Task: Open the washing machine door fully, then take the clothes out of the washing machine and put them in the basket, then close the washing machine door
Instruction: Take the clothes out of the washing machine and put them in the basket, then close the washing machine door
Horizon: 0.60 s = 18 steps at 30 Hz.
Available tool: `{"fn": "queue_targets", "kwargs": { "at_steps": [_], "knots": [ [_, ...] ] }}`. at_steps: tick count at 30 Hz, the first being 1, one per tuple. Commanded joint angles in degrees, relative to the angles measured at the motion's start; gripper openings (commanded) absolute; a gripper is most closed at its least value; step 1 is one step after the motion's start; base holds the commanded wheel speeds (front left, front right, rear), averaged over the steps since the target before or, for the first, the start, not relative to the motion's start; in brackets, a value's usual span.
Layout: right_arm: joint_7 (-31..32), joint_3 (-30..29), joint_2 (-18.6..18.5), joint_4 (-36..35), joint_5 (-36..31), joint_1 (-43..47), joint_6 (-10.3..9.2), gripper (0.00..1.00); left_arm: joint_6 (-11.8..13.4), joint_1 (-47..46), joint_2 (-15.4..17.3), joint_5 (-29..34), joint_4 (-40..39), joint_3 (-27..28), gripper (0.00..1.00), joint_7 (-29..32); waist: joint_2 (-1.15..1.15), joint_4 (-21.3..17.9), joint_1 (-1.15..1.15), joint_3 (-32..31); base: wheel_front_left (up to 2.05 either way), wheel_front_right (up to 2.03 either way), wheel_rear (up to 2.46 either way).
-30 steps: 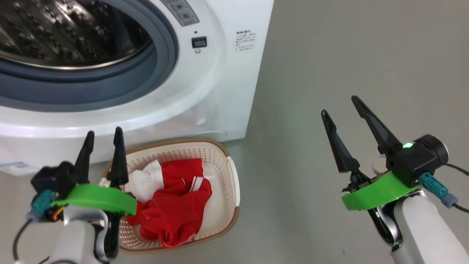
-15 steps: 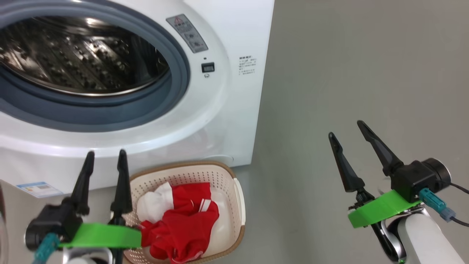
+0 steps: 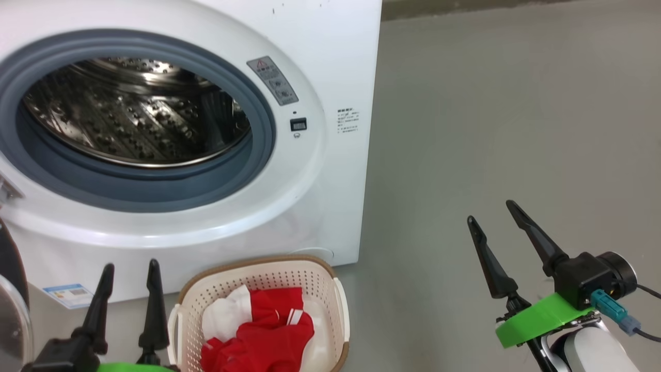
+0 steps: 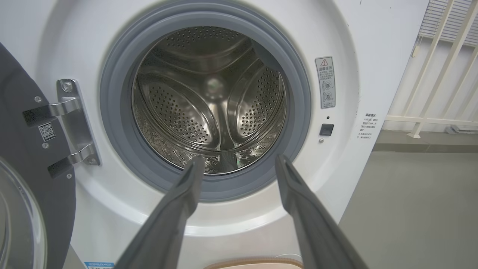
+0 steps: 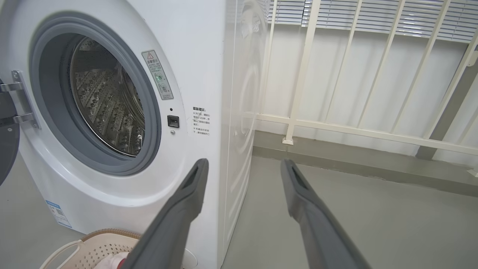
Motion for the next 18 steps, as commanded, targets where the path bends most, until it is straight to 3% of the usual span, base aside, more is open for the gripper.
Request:
{"fn": "queue_targets", "kwargs": {
  "at_steps": [1,18],
  "knots": [
    [-0.37,0.78,-0.78,-1.56,-0.25,0.23,0.19,1.0,0.4,0.36,1.15,0.63,-2.09,2.09,1.0,-0.1,0.0,-0.02,0.0,-1.27,0.0,0.0,0.0],
    [-0.37,0.38,-1.07,-1.95,-0.67,2.89,0.19,1.0,1.7,4.37,1.84,0.16,-4.04,2.44,1.0,0.77,0.0,0.04,0.0,-4.39,0.0,0.0,0.0]
  ]
}}
